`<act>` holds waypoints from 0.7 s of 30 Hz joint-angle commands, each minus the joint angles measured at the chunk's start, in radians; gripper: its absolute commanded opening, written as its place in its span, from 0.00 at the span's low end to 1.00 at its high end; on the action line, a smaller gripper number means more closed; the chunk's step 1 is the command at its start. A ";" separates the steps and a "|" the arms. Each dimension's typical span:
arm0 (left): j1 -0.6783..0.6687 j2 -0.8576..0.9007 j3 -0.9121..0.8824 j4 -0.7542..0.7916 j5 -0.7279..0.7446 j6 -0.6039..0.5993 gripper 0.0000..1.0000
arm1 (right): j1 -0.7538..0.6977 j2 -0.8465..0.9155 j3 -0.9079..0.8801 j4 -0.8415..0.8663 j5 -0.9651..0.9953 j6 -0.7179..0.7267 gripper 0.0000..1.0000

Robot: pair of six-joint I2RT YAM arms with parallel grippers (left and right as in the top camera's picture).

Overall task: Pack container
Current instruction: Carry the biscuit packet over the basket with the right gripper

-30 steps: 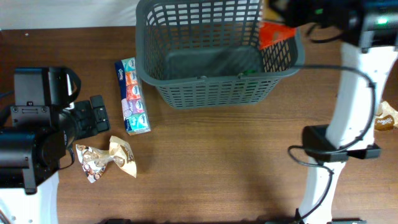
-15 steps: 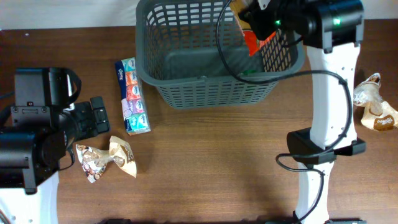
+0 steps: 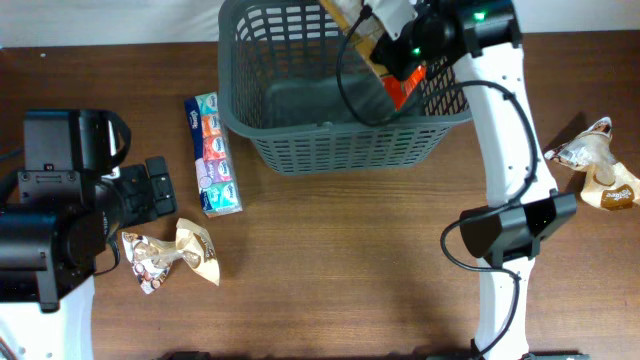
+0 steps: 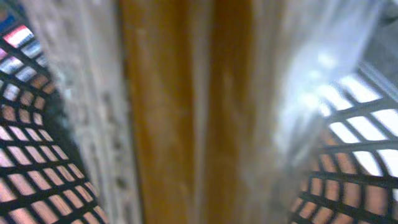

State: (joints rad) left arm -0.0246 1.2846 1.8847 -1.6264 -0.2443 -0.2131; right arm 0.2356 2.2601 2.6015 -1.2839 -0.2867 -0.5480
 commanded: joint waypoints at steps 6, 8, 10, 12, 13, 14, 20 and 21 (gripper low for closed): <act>0.008 0.003 0.001 -0.006 -0.016 0.005 0.99 | 0.001 -0.025 -0.161 0.121 -0.042 -0.022 0.04; 0.008 0.003 0.001 -0.006 -0.016 0.005 0.99 | 0.001 -0.025 -0.192 0.130 -0.041 -0.022 0.04; 0.008 0.003 0.001 -0.006 -0.016 0.005 0.99 | 0.001 -0.025 -0.229 0.148 -0.042 -0.022 0.04; 0.008 0.003 0.001 -0.006 -0.016 0.005 0.99 | 0.001 -0.025 -0.254 0.157 -0.042 -0.022 0.04; 0.008 0.003 0.001 -0.006 -0.015 0.005 0.99 | 0.001 -0.025 -0.273 0.167 -0.042 -0.022 0.04; 0.008 0.003 0.001 -0.006 -0.015 0.005 0.99 | 0.001 -0.025 -0.288 0.174 -0.042 -0.021 0.04; 0.008 0.003 0.001 -0.006 -0.015 0.005 0.99 | 0.001 -0.025 -0.339 0.194 -0.041 -0.021 0.16; 0.008 0.003 0.001 -0.006 -0.015 0.005 0.99 | 0.001 -0.025 -0.340 0.194 -0.041 -0.021 0.22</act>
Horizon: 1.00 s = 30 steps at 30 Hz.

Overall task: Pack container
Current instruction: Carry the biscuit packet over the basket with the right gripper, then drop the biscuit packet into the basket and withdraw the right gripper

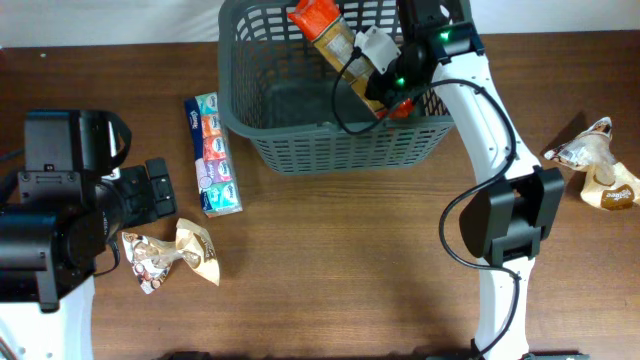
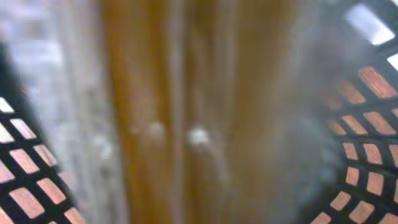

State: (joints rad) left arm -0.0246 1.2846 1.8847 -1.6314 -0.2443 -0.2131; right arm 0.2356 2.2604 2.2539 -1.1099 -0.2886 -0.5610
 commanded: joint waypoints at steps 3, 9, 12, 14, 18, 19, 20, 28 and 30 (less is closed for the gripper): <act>0.008 0.003 0.001 -0.001 -0.015 0.005 0.99 | 0.001 -0.026 0.007 0.026 -0.039 -0.008 0.50; 0.008 0.003 0.001 -0.001 -0.015 0.005 0.99 | 0.001 -0.027 0.011 0.051 -0.040 0.042 0.79; 0.008 0.003 0.001 -0.002 -0.014 0.005 0.99 | 0.001 -0.027 0.036 0.069 -0.040 0.113 0.88; 0.008 0.003 0.001 -0.002 -0.015 0.005 0.99 | 0.001 -0.029 0.072 0.074 -0.040 0.173 0.94; 0.008 0.003 0.001 -0.002 -0.015 0.005 0.99 | -0.008 -0.038 0.200 0.068 -0.002 0.299 0.99; 0.008 0.003 0.001 -0.002 -0.015 0.005 0.99 | -0.012 -0.041 0.242 0.060 0.024 0.330 0.99; 0.008 0.003 0.001 -0.002 -0.015 0.005 0.99 | -0.017 -0.044 0.288 0.048 0.055 0.357 0.99; 0.008 0.003 0.001 -0.008 -0.015 0.005 0.99 | -0.157 -0.050 0.709 -0.165 0.358 0.543 0.99; 0.008 0.003 0.001 -0.008 -0.015 0.005 0.99 | -0.216 -0.050 0.779 -0.229 0.380 0.579 0.99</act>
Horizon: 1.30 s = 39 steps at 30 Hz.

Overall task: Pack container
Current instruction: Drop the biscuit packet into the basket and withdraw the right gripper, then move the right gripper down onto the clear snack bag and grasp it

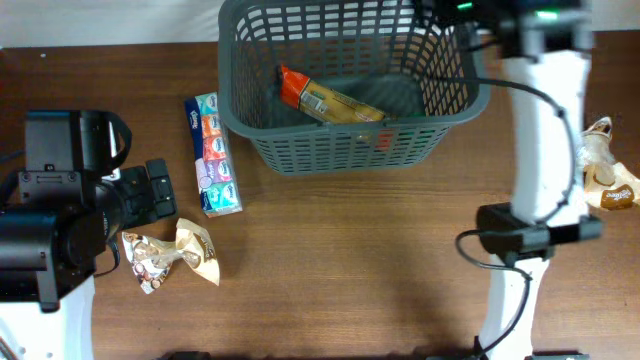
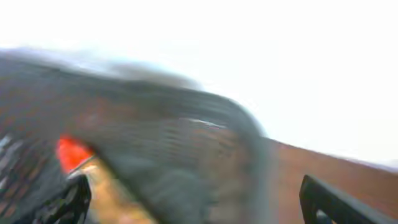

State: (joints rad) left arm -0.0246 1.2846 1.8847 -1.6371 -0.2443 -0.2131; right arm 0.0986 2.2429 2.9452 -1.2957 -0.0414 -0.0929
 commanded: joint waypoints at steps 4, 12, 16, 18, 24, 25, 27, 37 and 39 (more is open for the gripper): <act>0.008 0.003 0.001 0.002 -0.015 0.005 0.99 | -0.222 -0.032 0.171 -0.154 0.132 0.203 0.99; 0.008 0.003 0.001 0.003 -0.015 0.005 0.99 | -0.492 -0.032 0.188 -0.328 0.115 0.312 0.99; 0.008 0.003 0.001 0.021 -0.015 0.005 0.99 | -0.576 -0.031 0.188 -0.386 0.114 0.311 0.99; 0.008 0.003 0.001 0.038 -0.015 0.005 0.99 | -0.605 -0.030 0.182 -0.390 0.125 0.312 0.99; 0.008 0.003 0.001 0.051 -0.014 0.005 0.99 | -0.686 -0.026 0.097 -0.403 0.160 0.313 0.99; 0.008 0.003 0.001 0.050 -0.015 0.005 0.99 | -0.701 -0.026 0.065 -0.403 0.171 0.334 0.99; 0.008 0.003 0.001 0.047 -0.015 0.005 0.99 | -0.726 -0.026 -0.005 -0.403 0.209 0.415 0.99; 0.008 0.003 0.001 0.056 -0.016 0.005 0.99 | -0.793 -0.025 -0.361 -0.380 0.174 0.683 0.99; 0.008 0.003 0.001 0.058 -0.015 0.005 0.99 | -0.793 -0.025 -0.399 -0.362 0.126 0.712 0.99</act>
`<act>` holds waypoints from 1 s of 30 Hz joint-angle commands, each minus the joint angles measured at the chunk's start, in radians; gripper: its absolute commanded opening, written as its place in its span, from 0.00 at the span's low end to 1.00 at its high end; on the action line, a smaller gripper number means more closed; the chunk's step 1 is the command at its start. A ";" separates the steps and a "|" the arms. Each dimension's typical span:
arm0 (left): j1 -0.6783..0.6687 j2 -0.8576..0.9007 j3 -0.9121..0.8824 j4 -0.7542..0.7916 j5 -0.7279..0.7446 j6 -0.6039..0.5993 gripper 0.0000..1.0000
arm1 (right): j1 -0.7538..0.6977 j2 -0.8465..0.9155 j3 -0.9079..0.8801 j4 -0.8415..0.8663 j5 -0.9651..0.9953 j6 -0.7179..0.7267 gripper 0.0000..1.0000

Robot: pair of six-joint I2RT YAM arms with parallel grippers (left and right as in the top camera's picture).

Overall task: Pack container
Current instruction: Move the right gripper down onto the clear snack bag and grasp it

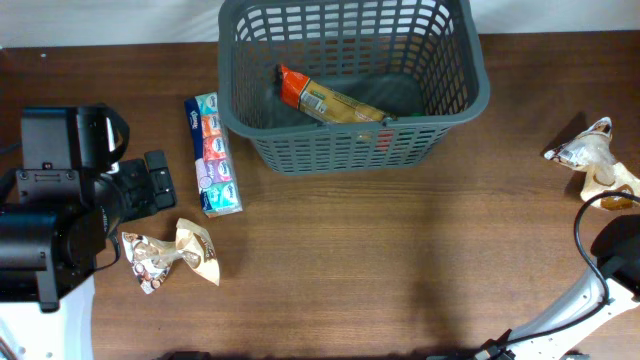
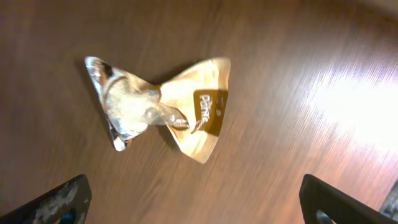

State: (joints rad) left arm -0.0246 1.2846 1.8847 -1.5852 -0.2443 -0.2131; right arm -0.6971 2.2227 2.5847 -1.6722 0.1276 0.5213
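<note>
The grey mesh basket (image 1: 455, 100) stands at the back middle with an orange and yellow packet (image 1: 330, 97) lying inside it. In the right wrist view a clear and tan snack bag (image 2: 163, 107) lies on the wood, and my right gripper (image 2: 196, 211) hovers over it, open and empty, its fingertips (image 2: 65, 200) wide apart. That same bag (image 1: 592, 160) shows at the table's right edge. A second snack bag (image 1: 170, 255) and a tissue pack (image 1: 213, 155) lie at the left, beside my left gripper (image 1: 157, 185).
The brown wooden table (image 1: 380, 260) carries everything. My left arm's black body (image 1: 50, 225) fills the left edge. Part of my right arm and its cable (image 1: 610, 245) shows at the bottom right corner.
My right arm has left the basket's back right corner and now hangs over the snack bag at the right table edge. The packet stays in the basket. The left arm is unmoved.
My right gripper held the orange and yellow packet over the basket's right side, then further left inside it. Then the packet lay on the basket floor, released, with the arm near the rim. Now the open gripper is above the right snack bag.
</note>
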 commanded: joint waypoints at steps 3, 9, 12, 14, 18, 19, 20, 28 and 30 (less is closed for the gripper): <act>0.008 0.003 0.001 0.006 -0.015 0.005 0.99 | 0.003 -0.005 -0.062 0.024 -0.124 0.081 0.99; 0.008 0.003 0.001 0.001 -0.015 0.005 0.99 | 0.018 -0.004 -0.062 0.087 -0.117 -0.286 0.99; 0.008 0.003 0.001 0.002 -0.015 0.005 0.99 | 0.023 -0.004 -0.062 0.087 -0.116 -0.502 0.99; 0.008 0.003 0.001 0.005 -0.015 0.005 0.99 | 0.021 -0.004 -0.062 0.086 -0.113 -0.633 0.99; 0.008 0.003 0.001 0.005 -0.015 0.005 0.99 | 0.014 -0.004 -0.062 0.086 -0.052 -0.731 0.99; 0.008 0.003 0.001 0.005 -0.015 0.005 0.99 | 0.014 -0.004 -0.062 0.087 -0.045 -0.731 0.99; 0.008 0.003 0.001 0.005 -0.015 0.005 0.99 | 0.014 -0.004 -0.062 0.090 -0.046 -0.730 0.99; 0.008 0.003 0.001 0.007 -0.015 0.005 0.99 | 0.005 0.010 -0.062 0.119 -0.243 -1.029 0.99; 0.008 0.003 0.001 0.007 -0.015 0.005 0.99 | -0.007 0.023 -0.062 0.124 -0.305 -1.126 0.99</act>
State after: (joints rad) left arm -0.0246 1.2846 1.8847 -1.5822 -0.2443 -0.2131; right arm -0.6872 2.2230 2.5225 -1.5539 -0.0479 -0.3901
